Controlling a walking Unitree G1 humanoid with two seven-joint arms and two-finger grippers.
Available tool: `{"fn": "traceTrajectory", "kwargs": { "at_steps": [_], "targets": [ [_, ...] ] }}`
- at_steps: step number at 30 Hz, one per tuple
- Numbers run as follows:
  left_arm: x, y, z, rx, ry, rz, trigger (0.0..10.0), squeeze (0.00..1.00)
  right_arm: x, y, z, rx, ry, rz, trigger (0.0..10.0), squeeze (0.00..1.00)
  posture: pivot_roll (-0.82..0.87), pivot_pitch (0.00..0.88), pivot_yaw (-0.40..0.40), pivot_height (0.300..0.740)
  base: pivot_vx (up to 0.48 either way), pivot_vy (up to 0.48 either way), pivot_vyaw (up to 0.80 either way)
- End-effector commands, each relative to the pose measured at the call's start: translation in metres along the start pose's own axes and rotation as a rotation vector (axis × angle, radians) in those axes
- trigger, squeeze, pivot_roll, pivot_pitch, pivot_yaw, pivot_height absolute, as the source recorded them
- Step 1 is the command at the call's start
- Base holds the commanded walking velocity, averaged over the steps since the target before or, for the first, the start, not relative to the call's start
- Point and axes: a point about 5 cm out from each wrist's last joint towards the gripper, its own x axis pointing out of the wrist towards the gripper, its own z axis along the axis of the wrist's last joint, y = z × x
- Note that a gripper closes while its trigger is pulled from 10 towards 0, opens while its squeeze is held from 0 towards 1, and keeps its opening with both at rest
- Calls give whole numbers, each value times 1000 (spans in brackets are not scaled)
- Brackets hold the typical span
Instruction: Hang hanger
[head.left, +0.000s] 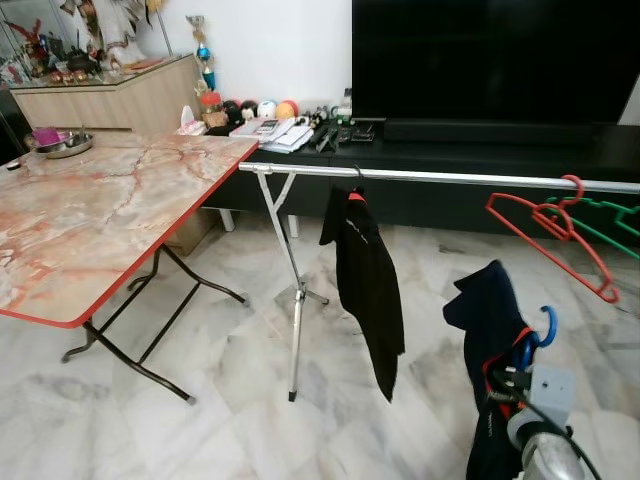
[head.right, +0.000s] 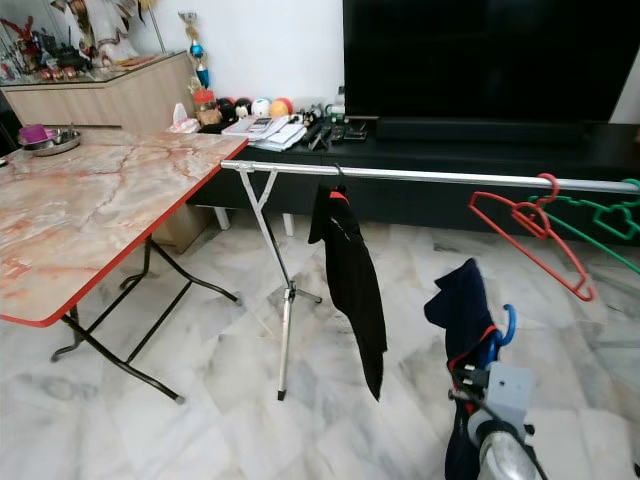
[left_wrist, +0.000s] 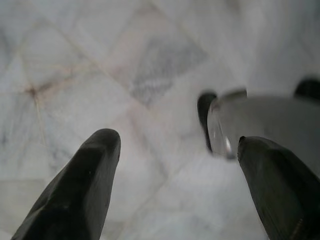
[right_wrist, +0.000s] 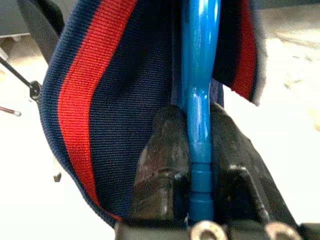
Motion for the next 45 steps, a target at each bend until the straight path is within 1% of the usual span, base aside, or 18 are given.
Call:
{"fn": "traceTrajectory", "kwargs": {
  "at_steps": [1, 7, 11, 16, 18, 19, 20, 22, 24, 27, 28, 29, 31, 34, 36, 37, 39, 45],
  "targets": [
    [1, 0, 7, 7, -18, 6, 10000, 0, 2, -4, 9, -6, -33, -6, 10000, 0, 1, 0, 33, 740, 0, 0, -800],
    [1, -2, 6, 10, -16, 2, 10000, 0, 2, -6, 10, -14, -29, -8, 10000, 0, -6, 0, 31, 740, 0, 0, 0],
    [1, 0, 7, 23, -30, 25, 10000, 0, 4, 1, 6, -52, 31, 82, 10000, 0, -16, 0, 30, 740, 0, 0, 0],
    [-2, 11, 9, 7, -94, 199, 10000, 0, 3, -11, 1, -135, 98, 122, 10000, 0, -11, 0, 31, 740, 0, 0, 0],
    [-5, 42, 55, -28, -255, 316, 10000, 0, 4, -19, 3, -168, 113, 126, 10000, 0, -9, 0, 33, 740, 0, 0, 0],
    [-14, 72, 101, -28, -394, 414, 10000, 0, 5, -25, 6, -208, 133, 151, 10000, 0, -4, 0, 37, 740, 0, 0, 0],
    [-14, 72, 101, -28, -394, 414, 10000, 0, 5, -25, 6, -208, 133, 151, 10000, 0, -4, 0, 37, 740, 0, 0, 0],
    [-25, 83, 142, 42, -527, 411, 10000, 0, 7, -33, 14, -277, 139, 167, 10000, 0, 1, 0, 41, 740, 0, 0, 0],
    [-27, 83, 149, 66, -554, 397, 10000, 0, 8, -35, 15, -288, 140, 166, 10000, 0, 2, 0, 44, 740, 0, 0, 0],
    [-34, 68, 181, 155, -671, 238, 10000, 0, 8, -37, 18, -333, 168, 222, 10000, 0, 0, 0, 50, 740, 0, 0, 0],
    [-39, 44, 204, 281, -744, 55, 10000, 0, 5, -37, 19, -408, 196, 329, 10000, 0, 4, 0, 55, 740, 0, 0, 0],
    [-39, 44, 204, 281, -744, 55, 10000, 0, 5, -37, 19, -408, 196, 329, 10000, 0, 4, 0, 55, 740, 0, 0, 0],
    [-41, 24, 214, 423, -761, -65, 10000, 0, 2, -40, 22, -467, 215, 401, 10000, 0, 4, 0, 58, 740, 0, 0, 0],
    [-43, 3, 218, 632, -739, -197, 10000, 0, -3, -47, 27, -522, 256, 500, 10000, 0, -11, 0, 68, 740, 0, 0, 0],
    [-45, -12, 220, 724, -723, -327, 10000, 0, -10, -53, 34, -604, 279, 604, 10000, 0, -22, 0, 74, 740, 0, 0, 0],
    [-45, -12, 220, 724, -723, -327, 10000, 0, -10, -53, 34, -604, 279, 604, 10000, 0, -22, 0, 74, 740, 0, 0, 0],
    [-48, -25, 216, 865, -706, -436, 10000, 0, -19, -59, 42, -630, 284, 666, 10000, 0, -26, 0, 76, 740, 0, 0, 0],
    [-51, -44, 213, 948, -688, -573, 10000, 0, -38, -58, 52, -678, 287, 804, 10000, 0, -45, 0, 104, 740, 0, 0, 0]
  ]
}}
